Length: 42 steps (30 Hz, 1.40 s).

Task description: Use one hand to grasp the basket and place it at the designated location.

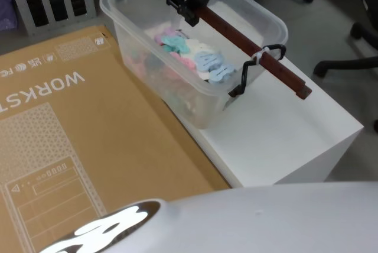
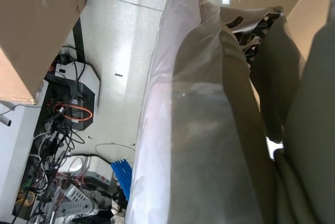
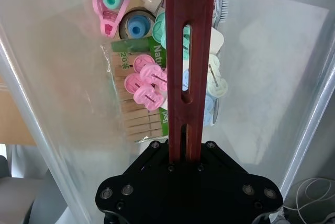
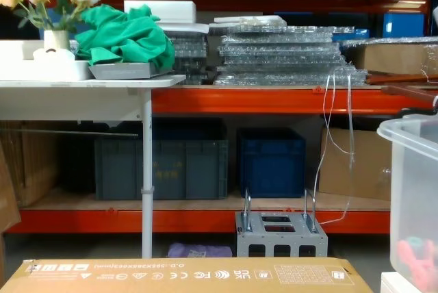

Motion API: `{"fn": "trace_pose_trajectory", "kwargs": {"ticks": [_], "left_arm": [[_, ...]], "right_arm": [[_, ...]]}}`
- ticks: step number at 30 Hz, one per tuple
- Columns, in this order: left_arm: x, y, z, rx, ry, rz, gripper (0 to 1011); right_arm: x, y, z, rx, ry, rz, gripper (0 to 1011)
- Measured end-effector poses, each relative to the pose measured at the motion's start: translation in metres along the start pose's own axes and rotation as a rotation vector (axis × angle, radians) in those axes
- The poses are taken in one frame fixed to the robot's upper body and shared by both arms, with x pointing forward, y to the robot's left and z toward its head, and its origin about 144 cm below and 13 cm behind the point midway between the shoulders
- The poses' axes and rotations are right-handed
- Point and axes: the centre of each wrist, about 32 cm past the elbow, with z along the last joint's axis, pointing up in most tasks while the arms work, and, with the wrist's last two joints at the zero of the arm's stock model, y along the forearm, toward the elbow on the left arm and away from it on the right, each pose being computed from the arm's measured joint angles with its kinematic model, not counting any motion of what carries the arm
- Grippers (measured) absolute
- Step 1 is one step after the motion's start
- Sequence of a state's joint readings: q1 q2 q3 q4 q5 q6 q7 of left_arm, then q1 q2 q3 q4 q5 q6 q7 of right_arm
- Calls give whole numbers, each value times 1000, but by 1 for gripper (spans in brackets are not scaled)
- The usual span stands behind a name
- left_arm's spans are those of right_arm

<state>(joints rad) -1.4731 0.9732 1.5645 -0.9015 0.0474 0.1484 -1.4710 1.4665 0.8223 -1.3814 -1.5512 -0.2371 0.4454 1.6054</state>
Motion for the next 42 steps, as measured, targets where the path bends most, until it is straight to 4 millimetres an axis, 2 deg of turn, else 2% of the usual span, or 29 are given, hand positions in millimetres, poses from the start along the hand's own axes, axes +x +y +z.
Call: {"fn": "trace_pose_trajectory", "kwargs": {"ticks": [15,42], "left_arm": [[0,0,0,0,0,0,0],[0,0,0,0,0,0,0]], "right_arm": [[-24,2,-19,-17,96,0,0],[-37,10,-41,-25,203,7,1]]}}
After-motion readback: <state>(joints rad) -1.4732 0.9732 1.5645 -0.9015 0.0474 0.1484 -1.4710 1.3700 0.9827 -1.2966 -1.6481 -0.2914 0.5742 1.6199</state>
